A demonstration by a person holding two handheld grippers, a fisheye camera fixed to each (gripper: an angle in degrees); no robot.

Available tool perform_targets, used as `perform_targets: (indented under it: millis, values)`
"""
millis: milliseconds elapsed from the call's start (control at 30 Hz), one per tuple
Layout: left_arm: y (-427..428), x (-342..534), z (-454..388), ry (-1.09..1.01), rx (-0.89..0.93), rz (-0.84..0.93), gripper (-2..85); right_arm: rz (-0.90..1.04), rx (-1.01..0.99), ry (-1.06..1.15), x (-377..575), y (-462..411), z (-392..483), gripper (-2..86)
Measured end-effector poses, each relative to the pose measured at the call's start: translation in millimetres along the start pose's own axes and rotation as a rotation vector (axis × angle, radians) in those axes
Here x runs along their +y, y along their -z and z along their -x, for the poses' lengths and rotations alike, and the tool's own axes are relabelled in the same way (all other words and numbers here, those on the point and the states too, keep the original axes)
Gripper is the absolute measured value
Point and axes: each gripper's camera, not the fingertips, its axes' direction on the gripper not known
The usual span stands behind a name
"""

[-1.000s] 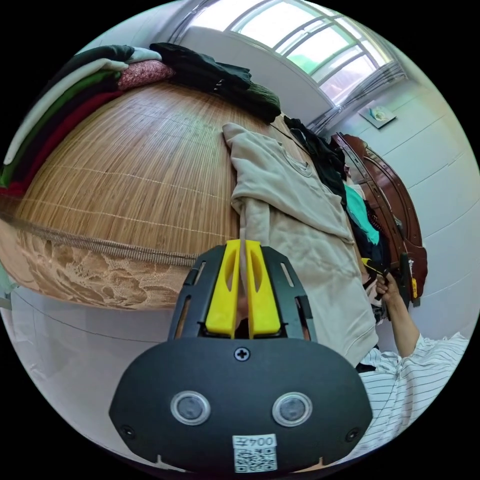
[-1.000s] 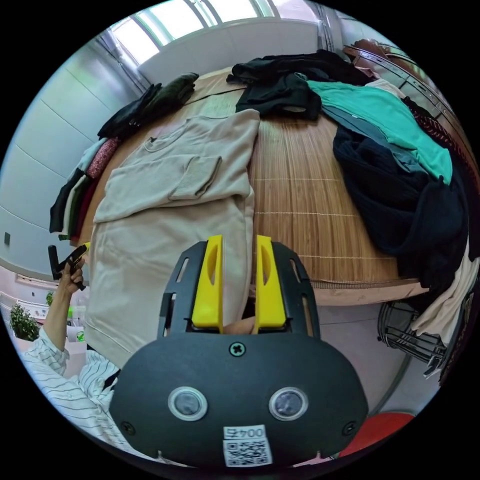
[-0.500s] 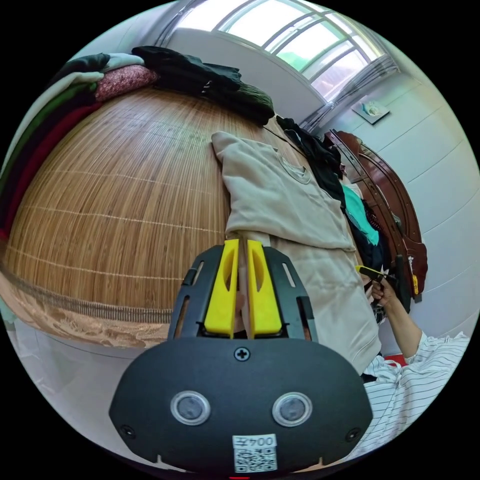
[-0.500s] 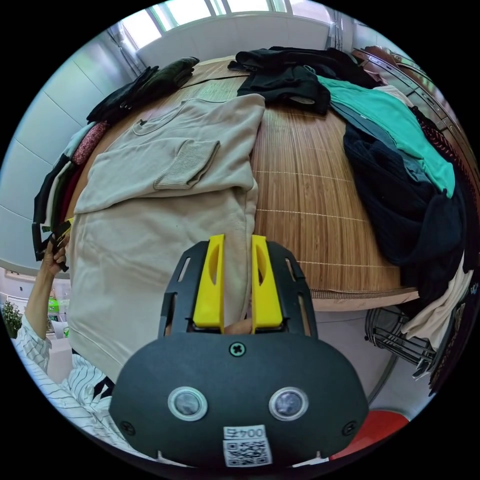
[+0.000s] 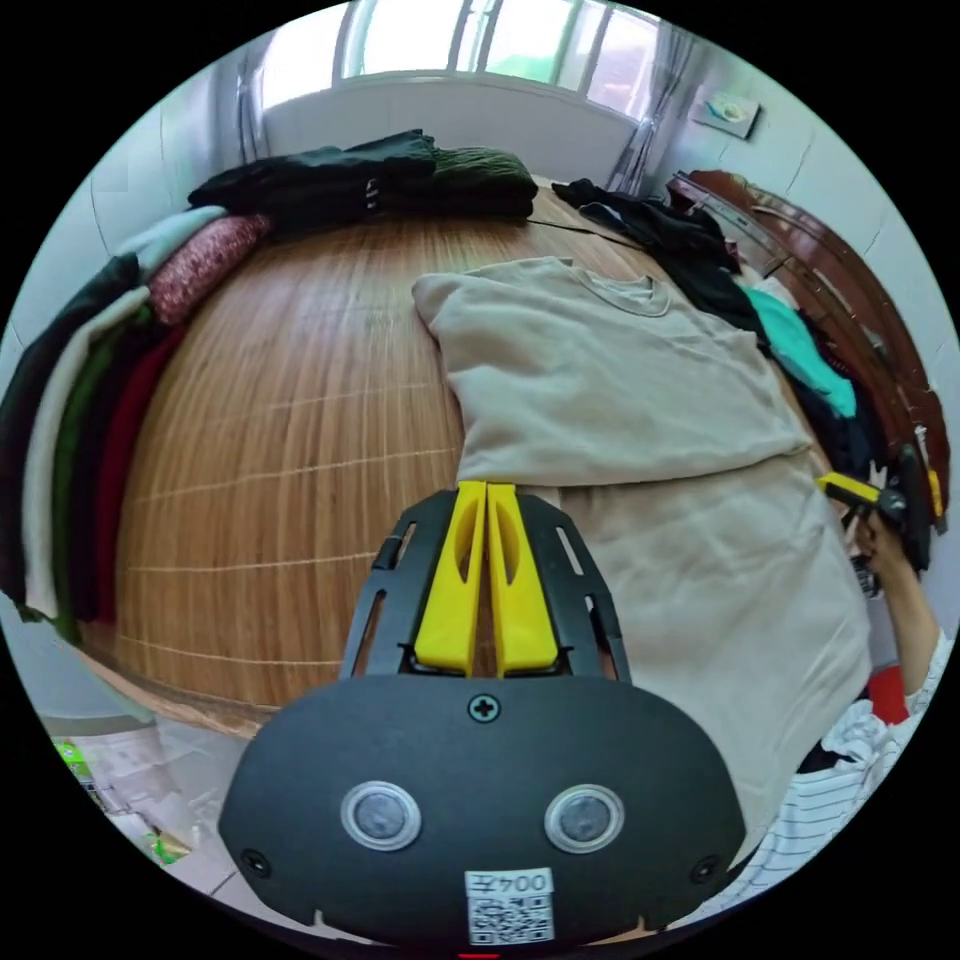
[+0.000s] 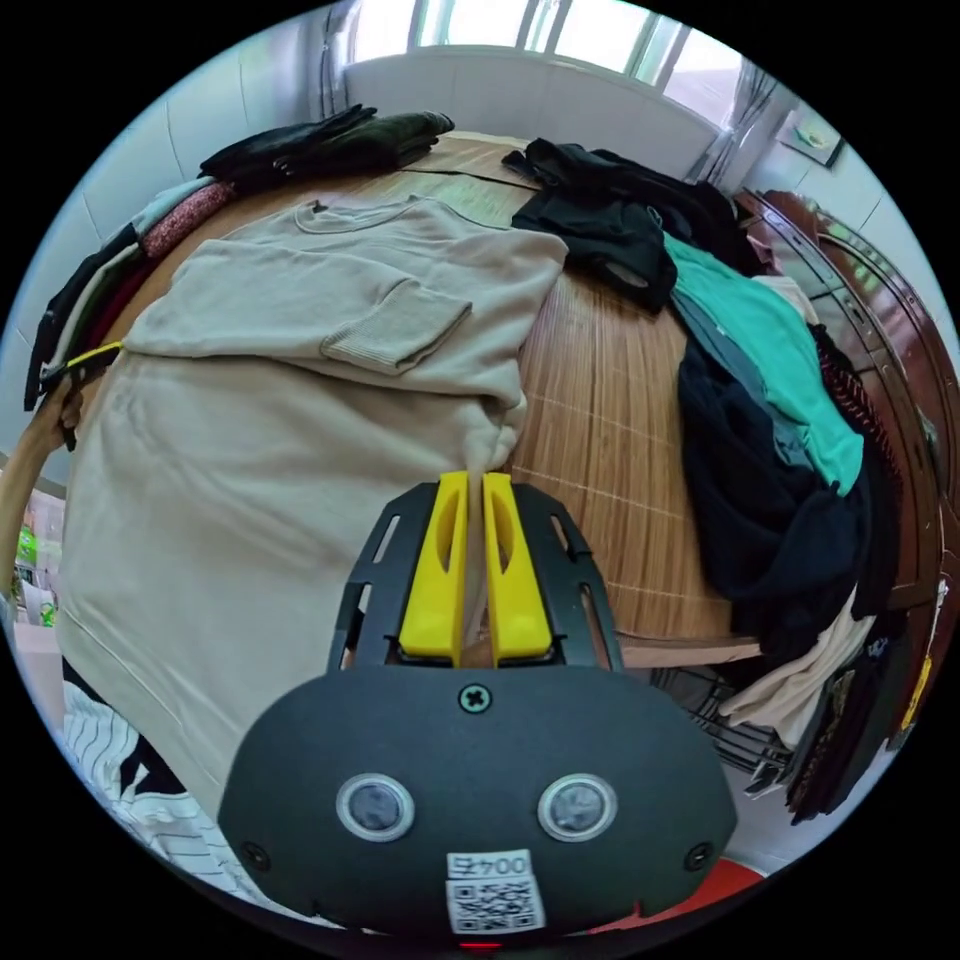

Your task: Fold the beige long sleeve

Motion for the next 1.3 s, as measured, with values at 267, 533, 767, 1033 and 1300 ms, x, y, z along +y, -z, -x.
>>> perform_targets:
  millis: [267, 533, 767, 1033, 1300]
  values:
    - [-46.3, 37.0, -3.3, -0.064, -0.132, -0.016, 0.1, -0.005, -0.153, -0.116, 10.0, -5.8, -31.6, 5.2]
    - [-2.3, 174.9, 26.9, 0.109, 0.101, -0.019, 0.2, -0.042, -0.301, -0.183, 51.4, 28.3, -35.9, 10.8]
    - [4.3, 270.0, -41.7, 0.127, 0.189, -0.031, 0.1, -0.002, -0.264, -0.172, 70.0, 26.4, -22.2, 9.7]
    - [1.1, 251.8, -144.4, 0.033, 0.015, 0.006, 0.0, 0.005, -0.044, -0.066, 68.4, 31.5, -2.6, 0.7]
    - [28.9, 252.1, -165.2, 0.14, -0.129, 0.079, 0.0, 0.004, -0.289, -0.203, 92.5, 23.7, -62.1, 3.1]
